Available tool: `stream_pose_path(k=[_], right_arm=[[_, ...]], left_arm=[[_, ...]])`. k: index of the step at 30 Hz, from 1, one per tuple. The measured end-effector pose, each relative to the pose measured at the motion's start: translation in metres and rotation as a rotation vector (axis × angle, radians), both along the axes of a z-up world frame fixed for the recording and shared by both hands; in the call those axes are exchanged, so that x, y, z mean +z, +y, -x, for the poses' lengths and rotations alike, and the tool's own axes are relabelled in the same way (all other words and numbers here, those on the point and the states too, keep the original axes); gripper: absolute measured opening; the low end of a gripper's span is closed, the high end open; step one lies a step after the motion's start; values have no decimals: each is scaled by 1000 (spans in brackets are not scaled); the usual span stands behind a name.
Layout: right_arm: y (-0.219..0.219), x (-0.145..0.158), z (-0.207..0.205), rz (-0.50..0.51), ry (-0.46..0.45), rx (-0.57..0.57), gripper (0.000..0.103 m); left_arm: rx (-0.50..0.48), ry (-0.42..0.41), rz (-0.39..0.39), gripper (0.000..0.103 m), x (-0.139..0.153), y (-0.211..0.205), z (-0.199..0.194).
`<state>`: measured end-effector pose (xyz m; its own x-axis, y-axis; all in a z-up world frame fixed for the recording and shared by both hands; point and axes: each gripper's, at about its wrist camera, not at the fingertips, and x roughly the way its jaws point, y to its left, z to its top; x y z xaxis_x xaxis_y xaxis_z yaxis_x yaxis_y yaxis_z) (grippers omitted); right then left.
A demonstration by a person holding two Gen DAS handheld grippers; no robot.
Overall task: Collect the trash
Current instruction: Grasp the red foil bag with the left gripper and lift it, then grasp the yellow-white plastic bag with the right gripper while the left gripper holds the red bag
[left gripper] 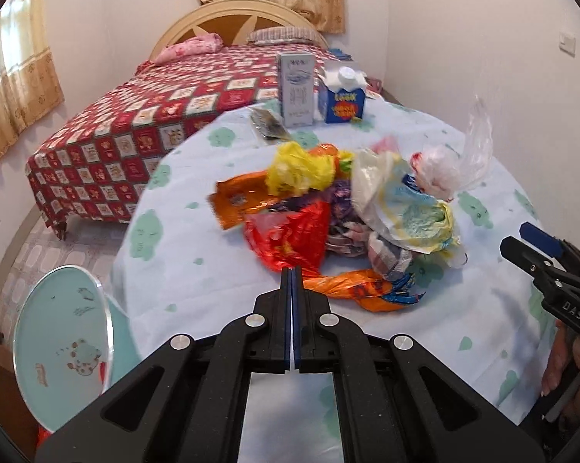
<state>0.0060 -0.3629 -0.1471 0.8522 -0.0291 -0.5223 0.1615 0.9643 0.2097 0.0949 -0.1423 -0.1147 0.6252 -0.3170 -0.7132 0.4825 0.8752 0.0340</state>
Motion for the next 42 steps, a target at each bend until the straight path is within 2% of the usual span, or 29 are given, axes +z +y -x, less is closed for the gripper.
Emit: stream_pose_path(k=[2,3,4,5,12,13,14,16,17,19,30,35,39,42], right_arm=[[1,0,1,9,2,0,69],[1,0,1,12,4,-2,69],[0,0,1,11,5,-4,69],[-1,1,2,7,5,-8,69],[-10,2,4,0,0,-32,69],[-10,2,4,1,2,-32,69],[-10,1,4,1,4,-29,69],[-10,1,5,1,4,-25,69],[-9,2,5,1,2,-25,69],[-10,2,6,-6,-1,-26,69],[9,18,-1,11,-16,5,69],[33,19,-20,12,11,68,68],[47,13,-34,-2,58,110,58],[59,15,-38,3,67,132,57]], left_arm=[[29,11,8,12,-2,4,-2],[40,15,2,32,-5,5,-4],[52,15,-5,42,-9,4,-6],[63,19,-6,43,-12,1,-9],[7,20,-39,42,-30,-31,-34],[-5,42,-50,34,-36,-36,-40],[-10,59,-56,21,-39,-37,-43],[-10,74,-45,16,-42,-36,-45],[-16,73,-42,10,-40,-34,-44],[-7,71,-28,7,-35,-27,-40],[89,-27,49,5,18,43,-13],[125,-30,41,4,19,65,-10],[139,-29,20,4,13,84,-4],[155,-25,20,4,11,99,-1]])
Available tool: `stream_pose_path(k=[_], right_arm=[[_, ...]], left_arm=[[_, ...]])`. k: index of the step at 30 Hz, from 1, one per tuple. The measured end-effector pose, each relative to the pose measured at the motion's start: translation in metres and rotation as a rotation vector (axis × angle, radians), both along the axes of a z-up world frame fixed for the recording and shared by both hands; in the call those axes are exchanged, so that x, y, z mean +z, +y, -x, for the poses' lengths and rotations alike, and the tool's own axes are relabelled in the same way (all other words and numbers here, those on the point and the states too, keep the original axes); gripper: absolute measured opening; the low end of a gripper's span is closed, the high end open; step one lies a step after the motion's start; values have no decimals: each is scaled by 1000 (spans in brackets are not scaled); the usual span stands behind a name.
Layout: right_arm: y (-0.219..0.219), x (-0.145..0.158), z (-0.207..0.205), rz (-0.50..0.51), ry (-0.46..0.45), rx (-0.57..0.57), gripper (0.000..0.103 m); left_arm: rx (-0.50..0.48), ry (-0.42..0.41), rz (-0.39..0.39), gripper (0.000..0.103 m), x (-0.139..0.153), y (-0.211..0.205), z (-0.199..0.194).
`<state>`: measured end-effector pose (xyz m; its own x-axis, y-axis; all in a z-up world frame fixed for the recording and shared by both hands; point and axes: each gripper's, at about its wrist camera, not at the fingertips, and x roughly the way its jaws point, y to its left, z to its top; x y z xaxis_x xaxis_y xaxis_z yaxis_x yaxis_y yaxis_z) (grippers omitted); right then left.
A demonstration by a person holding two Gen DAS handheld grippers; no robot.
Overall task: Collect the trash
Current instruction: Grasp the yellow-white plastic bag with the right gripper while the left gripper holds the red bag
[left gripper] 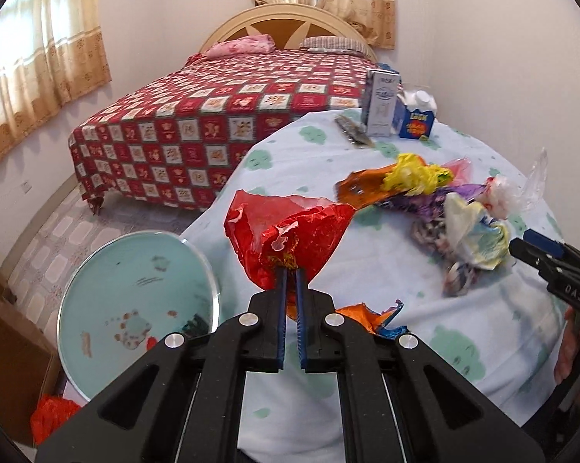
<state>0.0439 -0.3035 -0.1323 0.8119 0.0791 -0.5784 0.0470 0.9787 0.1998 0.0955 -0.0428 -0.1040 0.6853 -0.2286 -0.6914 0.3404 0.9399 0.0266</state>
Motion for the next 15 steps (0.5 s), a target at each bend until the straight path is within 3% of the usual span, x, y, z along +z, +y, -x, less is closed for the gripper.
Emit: stream_pose_path(k=[2,4,6,15], right_arm=[[6,-1,-7,-4,18,16,56],[10,-6,-16,0,61,28,37],[13,-10,-20,-15,80,54,24],[37,19,7,51,-11,89,15]], left_arm=[[8,4,2,4,-1,7,0],[8,10,10,4,0,12,1],[8,-3,10,4,4,16,5],[58,-53,27,4,26,51,17]])
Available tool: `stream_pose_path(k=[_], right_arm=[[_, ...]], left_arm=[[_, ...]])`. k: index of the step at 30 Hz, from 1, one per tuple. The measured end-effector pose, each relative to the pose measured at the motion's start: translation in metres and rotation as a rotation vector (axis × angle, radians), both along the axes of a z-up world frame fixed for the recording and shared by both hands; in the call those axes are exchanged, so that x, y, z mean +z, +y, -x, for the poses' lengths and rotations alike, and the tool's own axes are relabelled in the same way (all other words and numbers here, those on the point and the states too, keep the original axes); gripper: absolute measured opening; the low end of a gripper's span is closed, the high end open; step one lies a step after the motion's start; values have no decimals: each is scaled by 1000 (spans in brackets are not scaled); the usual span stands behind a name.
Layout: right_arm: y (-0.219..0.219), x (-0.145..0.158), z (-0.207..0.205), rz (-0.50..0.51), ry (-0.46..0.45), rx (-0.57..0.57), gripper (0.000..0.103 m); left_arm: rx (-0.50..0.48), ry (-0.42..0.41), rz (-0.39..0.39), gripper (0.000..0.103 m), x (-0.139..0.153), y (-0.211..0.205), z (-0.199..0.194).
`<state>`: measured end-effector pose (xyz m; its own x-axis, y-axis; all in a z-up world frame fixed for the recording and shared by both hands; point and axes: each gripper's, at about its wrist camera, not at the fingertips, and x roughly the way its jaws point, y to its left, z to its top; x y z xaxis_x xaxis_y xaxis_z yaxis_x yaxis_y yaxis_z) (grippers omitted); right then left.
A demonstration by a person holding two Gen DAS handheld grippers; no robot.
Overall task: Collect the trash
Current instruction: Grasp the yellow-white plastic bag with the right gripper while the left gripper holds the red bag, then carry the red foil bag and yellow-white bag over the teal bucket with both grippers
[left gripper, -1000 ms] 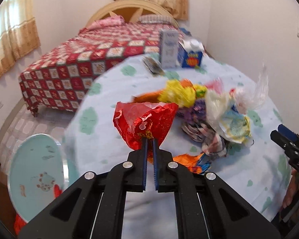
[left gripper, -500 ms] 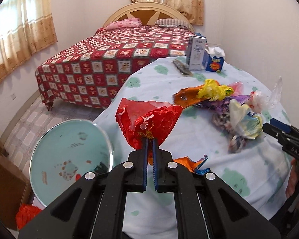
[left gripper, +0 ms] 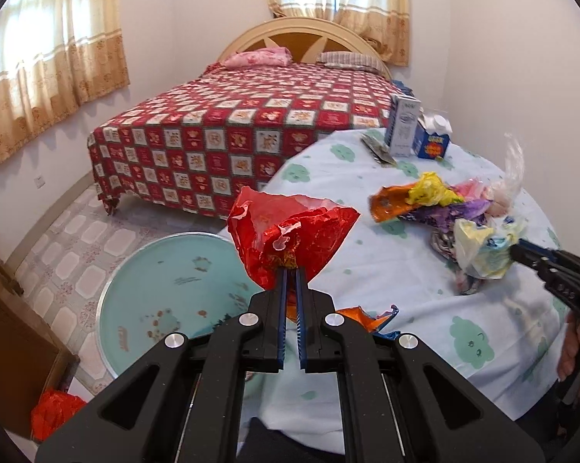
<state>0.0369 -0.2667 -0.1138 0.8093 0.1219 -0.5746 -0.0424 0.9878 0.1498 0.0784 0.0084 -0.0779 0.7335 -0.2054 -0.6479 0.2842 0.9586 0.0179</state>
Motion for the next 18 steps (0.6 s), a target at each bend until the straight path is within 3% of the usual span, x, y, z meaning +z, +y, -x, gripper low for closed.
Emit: stream_pose_path(k=[18], right_arm=[[59,35,-28,28,-81,112,14]], left_arm=[[177,-24,3,4,9,64,-7]])
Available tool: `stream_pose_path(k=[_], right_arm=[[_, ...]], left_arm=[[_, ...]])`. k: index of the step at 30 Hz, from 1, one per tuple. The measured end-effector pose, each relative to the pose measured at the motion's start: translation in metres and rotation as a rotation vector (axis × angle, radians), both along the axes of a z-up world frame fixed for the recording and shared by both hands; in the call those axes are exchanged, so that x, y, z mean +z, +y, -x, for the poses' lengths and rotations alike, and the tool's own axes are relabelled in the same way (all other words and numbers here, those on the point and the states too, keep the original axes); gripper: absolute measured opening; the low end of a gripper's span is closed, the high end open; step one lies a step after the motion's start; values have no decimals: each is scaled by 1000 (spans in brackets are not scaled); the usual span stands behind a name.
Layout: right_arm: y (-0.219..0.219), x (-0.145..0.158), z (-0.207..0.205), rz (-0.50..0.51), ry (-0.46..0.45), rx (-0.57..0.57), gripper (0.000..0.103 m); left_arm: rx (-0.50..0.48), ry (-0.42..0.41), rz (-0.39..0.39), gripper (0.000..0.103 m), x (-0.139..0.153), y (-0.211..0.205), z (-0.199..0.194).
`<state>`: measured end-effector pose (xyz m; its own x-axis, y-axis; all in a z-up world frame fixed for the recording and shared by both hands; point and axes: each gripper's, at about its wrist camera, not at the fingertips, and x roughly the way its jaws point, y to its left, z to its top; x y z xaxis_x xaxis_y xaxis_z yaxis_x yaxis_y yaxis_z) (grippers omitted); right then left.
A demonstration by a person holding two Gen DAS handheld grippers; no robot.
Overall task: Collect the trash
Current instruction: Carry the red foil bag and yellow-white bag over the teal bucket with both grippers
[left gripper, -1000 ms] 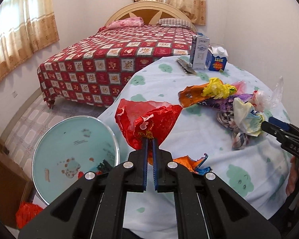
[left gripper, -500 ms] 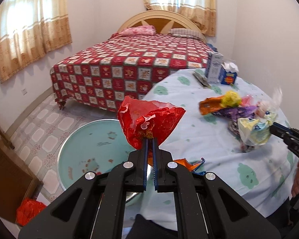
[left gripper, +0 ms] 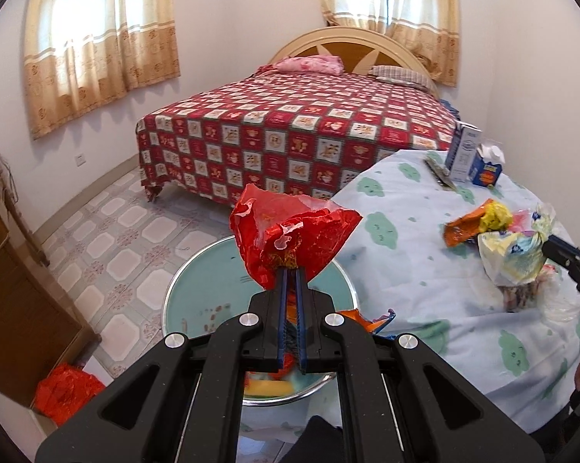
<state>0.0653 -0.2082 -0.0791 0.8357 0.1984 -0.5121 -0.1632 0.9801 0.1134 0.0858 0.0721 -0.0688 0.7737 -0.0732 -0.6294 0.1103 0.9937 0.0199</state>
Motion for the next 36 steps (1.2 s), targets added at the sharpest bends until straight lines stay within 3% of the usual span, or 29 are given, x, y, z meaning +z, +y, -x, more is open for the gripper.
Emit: stream_pose_path(k=[14,36], right_arm=[[51,9,-46,22,1,97,14],[121,-4,-91,72,35,204,14]], left_arm=[[91,0,-23,4,-5,32,-7],[183,3,-38,4,-8,67,-17]])
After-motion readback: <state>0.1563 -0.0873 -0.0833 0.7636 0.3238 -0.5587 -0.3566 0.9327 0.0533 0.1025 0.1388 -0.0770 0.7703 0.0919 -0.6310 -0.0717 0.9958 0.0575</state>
